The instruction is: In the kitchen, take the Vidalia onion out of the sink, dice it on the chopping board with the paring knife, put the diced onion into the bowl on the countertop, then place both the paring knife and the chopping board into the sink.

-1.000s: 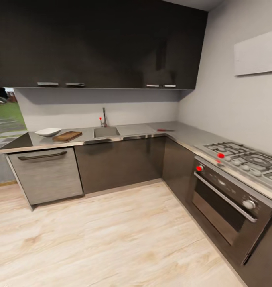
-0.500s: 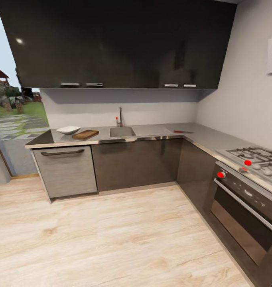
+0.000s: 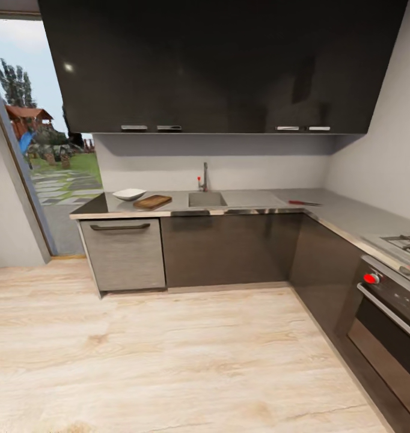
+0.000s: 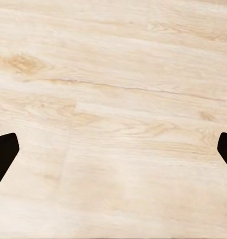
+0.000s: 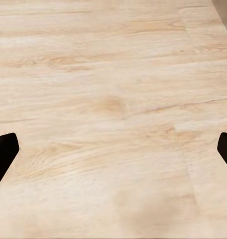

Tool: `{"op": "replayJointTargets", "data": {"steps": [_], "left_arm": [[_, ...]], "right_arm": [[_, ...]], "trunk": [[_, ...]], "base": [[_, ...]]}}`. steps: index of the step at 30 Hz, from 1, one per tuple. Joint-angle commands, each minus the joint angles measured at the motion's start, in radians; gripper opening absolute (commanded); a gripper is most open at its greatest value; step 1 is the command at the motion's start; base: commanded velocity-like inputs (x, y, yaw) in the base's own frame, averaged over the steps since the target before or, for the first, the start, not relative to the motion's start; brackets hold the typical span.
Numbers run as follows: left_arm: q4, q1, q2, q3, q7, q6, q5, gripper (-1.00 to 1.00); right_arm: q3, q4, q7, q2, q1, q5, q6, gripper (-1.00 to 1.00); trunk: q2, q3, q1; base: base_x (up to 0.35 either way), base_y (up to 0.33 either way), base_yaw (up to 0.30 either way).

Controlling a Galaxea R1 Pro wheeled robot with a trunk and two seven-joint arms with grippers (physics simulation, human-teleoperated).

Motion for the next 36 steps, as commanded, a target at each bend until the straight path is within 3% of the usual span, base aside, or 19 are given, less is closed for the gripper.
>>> {"op": "replayJointTargets", "data": {"steps": [1,23,36], "left_arm": [[0.001,-0.001,0.0,-0.002,0.0,-0.003,0.01,1.0],[0.002,-0.001,0.001,-0.002,-0.001,-0.003,0.01,1.0],[0.004,-0.001,-0.003,-0.006,0.0,-0.003,0.005,1.0]], "right_arm": [[0.001,-0.001,-0.004,0.0,0.0,0.001,-0.001,1.0],[0.002,-0.001,-0.003,0.0,0.0,0.0,-0.002,1.0],[0.001,-0.001,-0.003,-0.003,0.0,0.001,-0.002,1.0]], "trunk": [[0.0,-0.001,0.0],[0.0,-0.001,0.0],[0.0,-0.001,0.0]], "base": [[0.274,-0.005,0.247],[0.304,0.076,0.242],[0.325,0.005,0.015]]}}
